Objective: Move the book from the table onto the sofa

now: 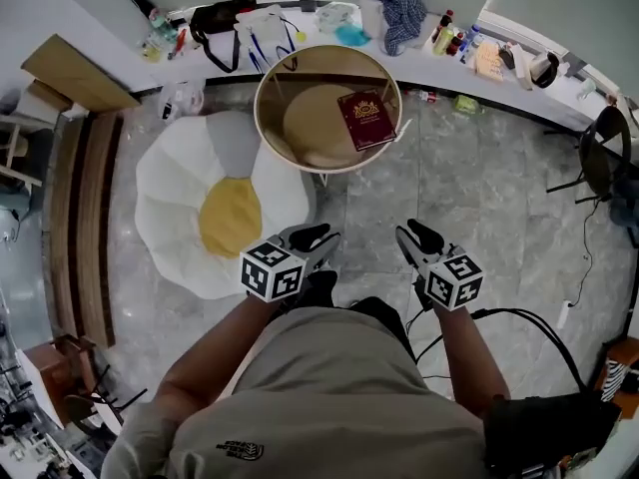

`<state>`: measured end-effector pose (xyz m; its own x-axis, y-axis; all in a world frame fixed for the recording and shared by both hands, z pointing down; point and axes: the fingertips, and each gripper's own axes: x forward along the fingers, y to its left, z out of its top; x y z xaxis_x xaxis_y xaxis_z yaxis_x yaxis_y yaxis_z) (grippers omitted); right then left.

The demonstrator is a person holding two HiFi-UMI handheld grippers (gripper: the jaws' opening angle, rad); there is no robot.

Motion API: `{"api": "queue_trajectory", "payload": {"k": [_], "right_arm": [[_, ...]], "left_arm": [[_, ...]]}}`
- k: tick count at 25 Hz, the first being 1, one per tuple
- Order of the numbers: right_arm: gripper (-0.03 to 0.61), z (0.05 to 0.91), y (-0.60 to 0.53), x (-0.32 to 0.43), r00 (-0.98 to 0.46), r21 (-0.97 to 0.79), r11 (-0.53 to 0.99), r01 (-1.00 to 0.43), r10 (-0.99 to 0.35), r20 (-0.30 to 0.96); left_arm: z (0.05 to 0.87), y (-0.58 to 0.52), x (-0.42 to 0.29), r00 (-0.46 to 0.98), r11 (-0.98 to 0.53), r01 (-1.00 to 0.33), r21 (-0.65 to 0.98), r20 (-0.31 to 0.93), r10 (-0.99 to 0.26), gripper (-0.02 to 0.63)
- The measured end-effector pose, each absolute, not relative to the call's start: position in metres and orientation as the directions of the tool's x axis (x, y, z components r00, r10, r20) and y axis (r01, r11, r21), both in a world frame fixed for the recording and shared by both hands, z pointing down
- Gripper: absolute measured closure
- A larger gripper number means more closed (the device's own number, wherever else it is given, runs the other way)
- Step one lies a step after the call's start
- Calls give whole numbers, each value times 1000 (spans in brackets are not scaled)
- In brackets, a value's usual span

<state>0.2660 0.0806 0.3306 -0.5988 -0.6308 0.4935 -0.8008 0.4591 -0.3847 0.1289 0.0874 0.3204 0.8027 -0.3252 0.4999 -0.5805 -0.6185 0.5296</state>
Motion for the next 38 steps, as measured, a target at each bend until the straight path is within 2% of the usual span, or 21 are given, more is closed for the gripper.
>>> {"api": "queue_trajectory", "payload": {"k": [8,23,38], "right_arm": [[448,373,-36,266,-557,-389,399,-830,-625,548],[449,537,-246,323,-635,-469,438,-767,-414,652],[445,701,-343,338,-690,-586,383,-714,-245,681]], "left_arm": [[358,-18,121,810,-578,-572,582,514,-284,508],[499,-191,169,699,-262,-708,655,601,-387,491],[667,-286,193,603,-56,-780,624,724,-333,448]]}}
